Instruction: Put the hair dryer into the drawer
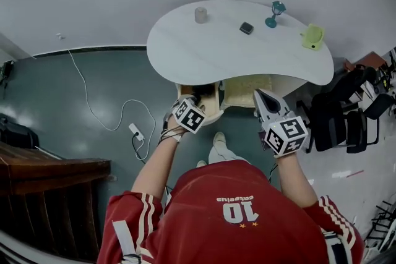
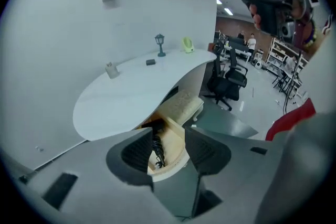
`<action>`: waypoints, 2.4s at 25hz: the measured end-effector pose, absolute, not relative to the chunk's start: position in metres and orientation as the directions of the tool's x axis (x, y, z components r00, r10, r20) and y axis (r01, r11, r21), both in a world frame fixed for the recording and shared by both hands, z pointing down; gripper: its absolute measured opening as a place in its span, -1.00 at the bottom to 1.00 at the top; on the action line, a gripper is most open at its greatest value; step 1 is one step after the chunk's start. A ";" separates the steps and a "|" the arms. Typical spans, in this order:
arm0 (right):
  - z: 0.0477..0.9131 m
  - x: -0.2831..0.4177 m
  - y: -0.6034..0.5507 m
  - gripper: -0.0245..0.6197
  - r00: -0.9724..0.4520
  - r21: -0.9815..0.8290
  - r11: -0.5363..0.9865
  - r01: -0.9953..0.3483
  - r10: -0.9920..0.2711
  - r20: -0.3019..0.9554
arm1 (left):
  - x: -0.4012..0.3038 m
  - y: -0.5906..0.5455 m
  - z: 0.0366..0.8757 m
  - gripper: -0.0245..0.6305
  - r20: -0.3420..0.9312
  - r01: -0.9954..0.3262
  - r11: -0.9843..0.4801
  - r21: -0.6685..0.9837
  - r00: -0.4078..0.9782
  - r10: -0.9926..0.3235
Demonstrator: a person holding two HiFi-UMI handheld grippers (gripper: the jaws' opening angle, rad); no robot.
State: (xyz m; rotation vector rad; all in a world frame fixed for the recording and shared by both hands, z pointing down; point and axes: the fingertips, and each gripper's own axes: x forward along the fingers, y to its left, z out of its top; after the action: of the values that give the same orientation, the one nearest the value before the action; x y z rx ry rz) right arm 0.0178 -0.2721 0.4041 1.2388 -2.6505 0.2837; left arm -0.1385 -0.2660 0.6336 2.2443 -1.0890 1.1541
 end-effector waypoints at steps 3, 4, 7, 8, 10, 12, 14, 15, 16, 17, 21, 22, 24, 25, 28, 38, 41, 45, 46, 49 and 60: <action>0.394 0.017 -0.262 -0.90 -0.628 -0.093 0.627 -0.773 -0.738 0.245 | -0.132 -0.261 0.593 -0.32 0.740 -0.803 -0.595 0.028 0.416 -0.528; 0.391 0.017 -0.259 -0.90 -0.629 -0.092 0.627 -0.773 -0.740 0.239 | -0.130 -0.259 0.578 -0.32 0.714 -0.809 -0.587 0.035 0.431 -0.552; 0.379 0.016 -0.250 -0.90 -0.628 -0.093 0.624 -0.776 -0.748 0.215 | -0.127 -0.249 0.544 -0.32 0.654 -0.819 -0.571 0.061 0.465 -0.597; 0.374 0.016 -0.248 -0.90 -0.627 -0.094 0.623 -0.777 -0.752 0.204 | -0.128 -0.246 0.531 -0.32 0.631 -0.821 -0.567 0.063 0.473 -0.615; 0.364 0.017 -0.244 -0.90 -0.623 -0.091 0.618 -0.781 -0.760 0.182 | -0.130 -0.244 0.503 -0.32 0.573 -0.827 -0.561 0.047 0.482 -0.663; 0.352 0.020 -0.240 -0.90 -0.616 -0.088 0.610 -0.787 -0.771 0.161 | -0.133 -0.243 0.475 -0.33 0.503 -0.837 -0.547 0.016 0.480 -0.719; 0.341 0.023 -0.237 -0.90 -0.607 -0.086 0.601 -0.794 -0.782 0.138 | -0.137 -0.239 0.452 -0.33 0.441 -0.846 -0.532 -0.019 0.470 -0.764; 0.336 0.026 -0.235 -0.90 -0.602 -0.086 0.596 -0.799 -0.788 0.128 | -0.139 -0.236 0.442 -0.34 0.416 -0.849 -0.527 -0.032 0.468 -0.780; 0.332 0.028 -0.234 -0.90 -0.595 -0.087 0.589 -0.804 -0.795 0.119 | -0.140 -0.233 0.432 -0.34 0.393 -0.851 -0.524 -0.041 0.468 -0.791; 0.327 0.031 -0.233 -0.90 -0.587 -0.087 0.581 -0.809 -0.802 0.109 | -0.141 -0.230 0.421 -0.34 0.366 -0.853 -0.520 -0.047 0.470 -0.803; 0.302 0.042 -0.223 -0.90 -0.557 -0.072 0.553 -0.830 -0.828 0.065 | -0.149 -0.214 0.370 -0.35 0.237 -0.875 -0.477 -0.085 0.447 -0.863; 0.295 0.045 -0.220 -0.90 -0.548 -0.068 0.544 -0.836 -0.835 0.052 | -0.150 -0.209 0.357 -0.35 0.206 -0.879 -0.468 -0.092 0.443 -0.872; 0.281 0.051 -0.212 -0.90 -0.528 -0.062 0.526 -0.848 -0.849 0.027 | -0.151 -0.198 0.337 -0.36 0.153 -0.876 -0.473 -0.092 0.457 -0.876; 0.274 0.054 -0.207 -0.90 -0.519 -0.058 0.518 -0.854 -0.854 0.015 | -0.151 -0.193 0.327 -0.36 0.132 -0.873 -0.480 -0.086 0.468 -0.874; 0.255 0.061 -0.191 -0.90 -0.500 -0.034 0.500 -0.865 -0.866 -0.011 | -0.151 -0.177 0.301 -0.36 0.079 -0.861 -0.505 -0.067 0.500 -0.863; 0.229 0.083 -0.156 -0.90 -0.499 0.011 0.499 -0.866 -0.866 -0.026 | -0.137 -0.130 0.258 -0.40 0.012 -0.840 -0.541 -0.034 0.541 -0.841; 0.222 0.091 -0.145 -0.90 -0.523 0.026 0.522 -0.852 -0.851 -0.043 | -0.130 -0.111 0.245 -0.40 -0.018 -0.853 -0.521 -0.028 0.522 -0.853; 0.215 0.111 -0.124 -0.90 -0.553 0.019 0.553 -0.833 -0.832 -0.053 | -0.120 -0.084 0.227 -0.40 -0.055 -0.890 -0.455 -0.023 0.456 -0.888; 0.215 0.117 -0.118 -0.90 -0.559 0.014 0.559 -0.829 -0.827 -0.055 | -0.119 -0.077 0.223 -0.41 -0.060 -0.901 -0.433 -0.021 0.434 -0.899; 0.220 0.133 -0.100 -0.90 -0.577 -0.009 0.579 -0.816 -0.814 -0.062 | -0.111 -0.057 0.220 -0.41 -0.058 -0.923 -0.383 -0.028 0.384 -0.921; 0.215 0.152 -0.074 -0.90 -0.574 -0.043 0.579 -0.814 -0.814 -0.090 | -0.092 -0.030 0.214 -0.71 -0.054 -0.930 -0.363 -0.056 0.366 -0.929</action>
State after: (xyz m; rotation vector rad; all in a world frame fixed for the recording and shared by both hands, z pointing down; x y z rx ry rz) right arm 0.1518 -0.0744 0.2146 1.4889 -2.8798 -0.0049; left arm -0.0924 -0.0301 0.2139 2.6589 -1.8141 -0.0211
